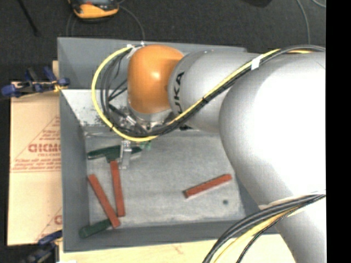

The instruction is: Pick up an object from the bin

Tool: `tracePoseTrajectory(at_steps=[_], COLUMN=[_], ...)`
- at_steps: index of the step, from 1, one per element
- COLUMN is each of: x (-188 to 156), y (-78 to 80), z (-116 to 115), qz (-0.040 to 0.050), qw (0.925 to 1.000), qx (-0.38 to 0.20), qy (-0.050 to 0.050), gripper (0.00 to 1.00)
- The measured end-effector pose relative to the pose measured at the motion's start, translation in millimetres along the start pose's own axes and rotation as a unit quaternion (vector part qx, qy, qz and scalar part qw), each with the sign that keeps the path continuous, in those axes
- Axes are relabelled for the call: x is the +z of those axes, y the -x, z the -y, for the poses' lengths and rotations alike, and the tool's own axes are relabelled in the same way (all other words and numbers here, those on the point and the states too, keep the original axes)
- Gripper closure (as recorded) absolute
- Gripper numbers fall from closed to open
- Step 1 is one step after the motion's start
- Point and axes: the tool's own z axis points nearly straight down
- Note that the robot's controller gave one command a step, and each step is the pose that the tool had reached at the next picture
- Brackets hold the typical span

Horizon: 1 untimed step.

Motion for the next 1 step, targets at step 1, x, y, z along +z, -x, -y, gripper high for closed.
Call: tracePoseTrajectory(at_steps=[1], x=[-14.9], y=[-22.9], z=[-19.9], qz=[-0.0060], qw=[0.9999], qx=[-0.008], qy=[-0.003], gripper=[0.00])
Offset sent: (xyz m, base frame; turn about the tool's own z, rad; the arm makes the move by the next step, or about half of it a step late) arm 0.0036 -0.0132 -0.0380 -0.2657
